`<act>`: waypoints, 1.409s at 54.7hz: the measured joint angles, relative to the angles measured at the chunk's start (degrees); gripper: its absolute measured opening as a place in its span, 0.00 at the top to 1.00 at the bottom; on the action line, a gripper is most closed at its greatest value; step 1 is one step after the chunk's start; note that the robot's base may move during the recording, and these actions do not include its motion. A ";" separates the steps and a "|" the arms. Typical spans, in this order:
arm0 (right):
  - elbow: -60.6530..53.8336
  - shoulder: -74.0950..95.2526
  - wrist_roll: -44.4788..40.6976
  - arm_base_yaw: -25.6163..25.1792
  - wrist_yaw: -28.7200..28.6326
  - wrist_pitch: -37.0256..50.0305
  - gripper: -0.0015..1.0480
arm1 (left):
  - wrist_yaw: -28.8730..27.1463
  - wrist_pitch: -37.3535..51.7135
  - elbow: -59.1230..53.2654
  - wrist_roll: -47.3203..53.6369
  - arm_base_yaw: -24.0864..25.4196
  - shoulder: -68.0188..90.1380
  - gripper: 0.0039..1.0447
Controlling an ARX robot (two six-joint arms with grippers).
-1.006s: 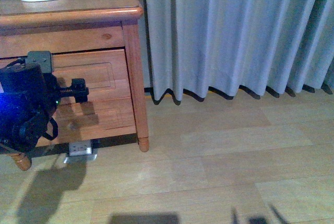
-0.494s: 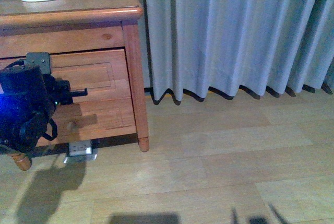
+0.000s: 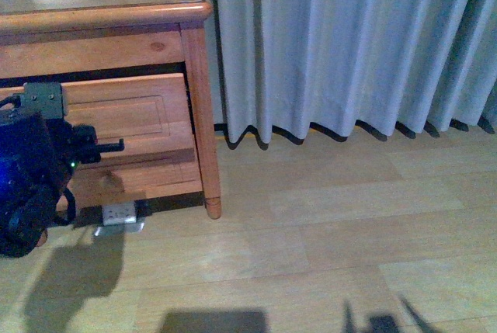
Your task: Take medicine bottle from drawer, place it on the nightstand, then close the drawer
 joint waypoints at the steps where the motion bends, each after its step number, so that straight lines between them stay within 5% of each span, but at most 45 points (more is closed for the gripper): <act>1: 0.00 0.00 0.00 0.00 0.00 0.00 0.07 | -0.02 1.84 -2.54 0.20 -0.02 -0.70 0.77; 14: 0.00 0.00 0.00 0.00 0.00 0.00 0.07 | 0.26 12.61 -20.22 1.16 -0.63 -5.79 0.77; 65: 0.00 0.00 0.00 0.00 0.00 0.00 0.07 | 0.44 12.94 -20.61 0.72 -0.79 -5.95 0.77; 77: 0.00 0.00 0.00 -0.02 0.00 0.00 0.07 | 4.37 7.56 -50.31 1.84 -0.61 -25.31 0.77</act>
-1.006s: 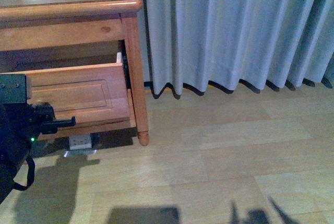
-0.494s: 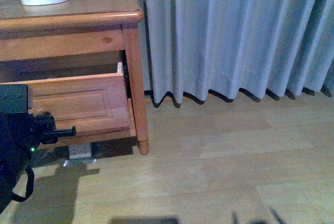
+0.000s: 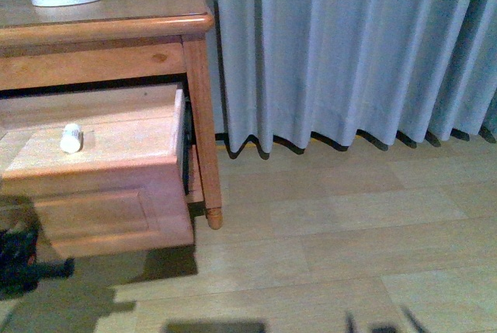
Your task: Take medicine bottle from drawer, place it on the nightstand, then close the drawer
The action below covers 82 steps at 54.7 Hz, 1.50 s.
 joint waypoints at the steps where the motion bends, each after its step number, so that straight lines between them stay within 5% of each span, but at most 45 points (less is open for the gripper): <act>1: 0.00 0.00 0.02 0.02 0.02 0.00 0.07 | 0.94 -0.35 -0.83 0.42 0.39 -0.83 0.77; 15: 0.00 0.00 0.00 0.00 -0.02 0.00 0.07 | 2.71 -2.05 -1.51 1.29 1.77 -2.21 0.77; 40: 0.00 0.00 0.00 0.00 0.00 0.00 0.07 | -0.55 -9.18 -0.39 -0.85 -1.01 -10.10 0.05; 54: 0.00 0.00 0.00 0.00 0.00 0.00 0.07 | 0.11 -28.48 -1.55 2.01 -2.19 -37.35 0.06; 68: 0.00 0.00 0.00 0.00 -0.02 0.00 0.07 | 4.74 -57.72 -1.75 7.10 2.36 -69.75 0.06; 82: 0.00 0.00 0.00 0.00 0.00 0.00 0.07 | -3.67 -75.38 -3.10 0.83 -2.62 -95.25 0.06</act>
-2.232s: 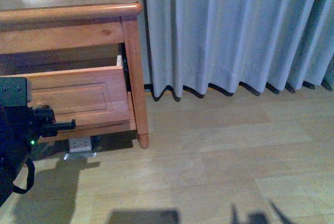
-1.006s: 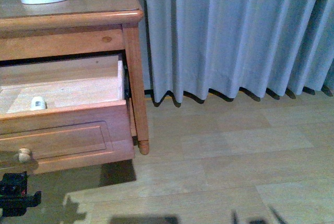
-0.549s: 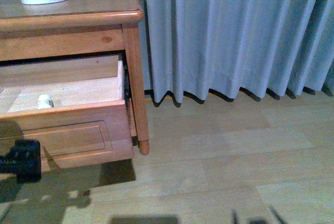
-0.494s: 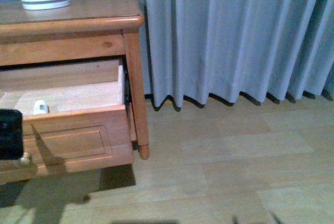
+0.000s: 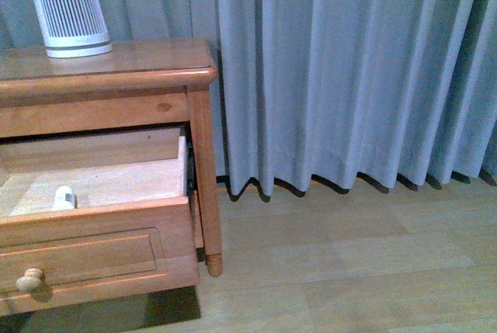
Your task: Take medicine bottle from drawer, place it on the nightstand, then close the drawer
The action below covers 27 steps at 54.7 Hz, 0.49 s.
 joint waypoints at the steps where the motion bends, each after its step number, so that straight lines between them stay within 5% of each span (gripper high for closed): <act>1: 0.00 0.00 0.00 0.00 0.00 0.00 0.07 | -0.92 -0.55 -0.33 -0.79 -0.85 -1.07 0.06; 3: 0.00 0.00 0.00 0.00 0.00 0.00 0.07 | -1.05 -0.33 -1.40 -2.25 -1.79 -2.82 0.08; 8: 0.00 0.00 0.00 0.00 0.00 0.00 0.07 | 9.14 5.01 -6.93 -5.25 1.53 -7.56 0.23; 27: -0.02 0.00 0.00 0.00 0.00 0.00 0.07 | 10.62 6.27 -16.20 -7.34 2.56 -15.61 0.84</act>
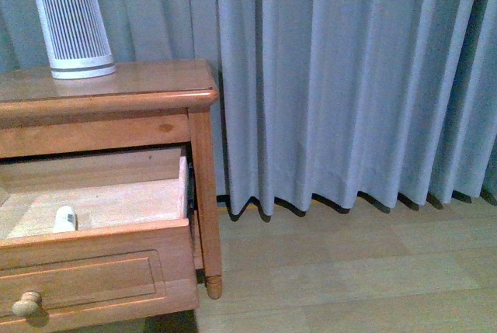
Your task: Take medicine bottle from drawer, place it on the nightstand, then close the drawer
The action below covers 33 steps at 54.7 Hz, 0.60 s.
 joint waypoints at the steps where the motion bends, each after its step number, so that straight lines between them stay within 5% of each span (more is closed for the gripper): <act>1: 0.02 0.00 0.00 0.00 0.00 0.00 0.07 | 0.02 0.00 -0.24 0.00 0.00 -0.24 0.87; 4: 0.02 0.00 0.02 0.00 0.00 0.00 0.07 | 0.04 -0.90 -0.72 -0.04 0.00 -1.84 0.98; 33: 0.02 0.00 0.02 0.02 0.00 0.00 0.07 | 0.02 -5.88 -4.87 -0.24 0.00 -11.34 0.97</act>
